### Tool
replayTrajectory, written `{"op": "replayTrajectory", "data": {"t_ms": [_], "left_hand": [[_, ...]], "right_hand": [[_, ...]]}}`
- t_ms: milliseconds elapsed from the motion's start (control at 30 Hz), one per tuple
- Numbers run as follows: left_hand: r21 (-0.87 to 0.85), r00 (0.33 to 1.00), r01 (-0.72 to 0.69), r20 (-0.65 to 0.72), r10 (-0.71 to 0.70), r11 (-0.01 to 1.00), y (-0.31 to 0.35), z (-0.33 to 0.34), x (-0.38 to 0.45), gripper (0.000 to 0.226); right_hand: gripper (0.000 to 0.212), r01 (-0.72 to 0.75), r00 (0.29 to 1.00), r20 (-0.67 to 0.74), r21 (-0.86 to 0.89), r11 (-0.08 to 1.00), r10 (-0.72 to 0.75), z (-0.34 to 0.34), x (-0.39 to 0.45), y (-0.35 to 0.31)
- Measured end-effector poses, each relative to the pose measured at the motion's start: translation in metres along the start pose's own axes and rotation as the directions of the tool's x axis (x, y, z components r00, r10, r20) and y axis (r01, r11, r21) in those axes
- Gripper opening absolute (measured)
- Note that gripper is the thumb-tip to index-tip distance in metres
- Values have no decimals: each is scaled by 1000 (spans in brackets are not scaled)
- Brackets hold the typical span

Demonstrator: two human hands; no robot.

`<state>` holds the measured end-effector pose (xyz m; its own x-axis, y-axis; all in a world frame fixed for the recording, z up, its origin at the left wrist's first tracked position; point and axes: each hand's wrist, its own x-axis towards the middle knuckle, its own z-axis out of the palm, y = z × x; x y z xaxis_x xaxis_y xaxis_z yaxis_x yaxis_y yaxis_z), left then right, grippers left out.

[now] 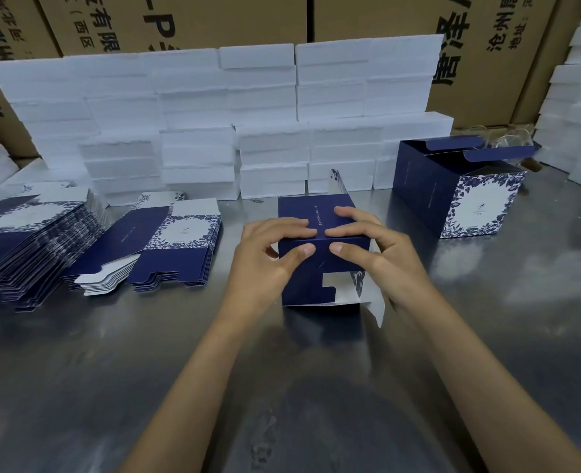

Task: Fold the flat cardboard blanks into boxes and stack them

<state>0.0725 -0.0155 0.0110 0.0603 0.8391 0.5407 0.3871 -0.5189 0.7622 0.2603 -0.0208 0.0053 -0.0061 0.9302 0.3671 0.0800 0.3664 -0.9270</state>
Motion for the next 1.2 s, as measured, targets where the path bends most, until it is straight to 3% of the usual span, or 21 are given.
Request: {"op": "replayTrajectory", "data": {"t_ms": [133, 267, 367, 567, 633, 733, 833, 900, 1067, 1200], "left_hand": [[1, 1000, -8, 13, 8, 1000, 1, -1, 1, 20], [-21, 994, 7, 109, -5, 1000, -5, -11, 5, 26], [-27, 994, 1, 105, 2, 1000, -6, -12, 6, 27], [-173, 986, 56, 164, -27, 983, -7, -18, 7, 24], [-84, 994, -16, 110, 25, 996, -6, -13, 3, 25], [243, 974, -224, 98, 206, 944, -7, 0, -4, 18], [381, 960, -252, 211, 182, 890, -9, 8, -9, 54], [445, 954, -281, 227, 196, 850, -12, 13, -10, 70], [498, 950, -313, 151, 275, 809, -17, 16, -8, 49], [521, 947, -314, 112, 301, 794, -22, 17, -8, 35]], "right_hand": [[19, 32, 999, 2, -19, 999, -32, -2, 3, 5], [26, -31, 995, 95, 145, 989, 17, -12, 5, 10], [26, -19, 998, 61, 167, 986, 9, -12, 5, 13], [28, -96, 994, 68, 190, 977, 84, -15, 6, 12], [31, -109, 994, 35, 176, 978, 104, -13, 5, 11], [33, -97, 995, 22, 165, 982, 94, -9, 4, 9], [47, -106, 994, 38, 143, 984, 102, -11, 4, 8], [56, -156, 987, 66, 247, 956, 144, -13, 5, 8], [48, -331, 944, 105, 327, 885, 314, -21, 8, 9], [64, -384, 920, 179, 224, 896, 349, -27, 7, 15]]}}
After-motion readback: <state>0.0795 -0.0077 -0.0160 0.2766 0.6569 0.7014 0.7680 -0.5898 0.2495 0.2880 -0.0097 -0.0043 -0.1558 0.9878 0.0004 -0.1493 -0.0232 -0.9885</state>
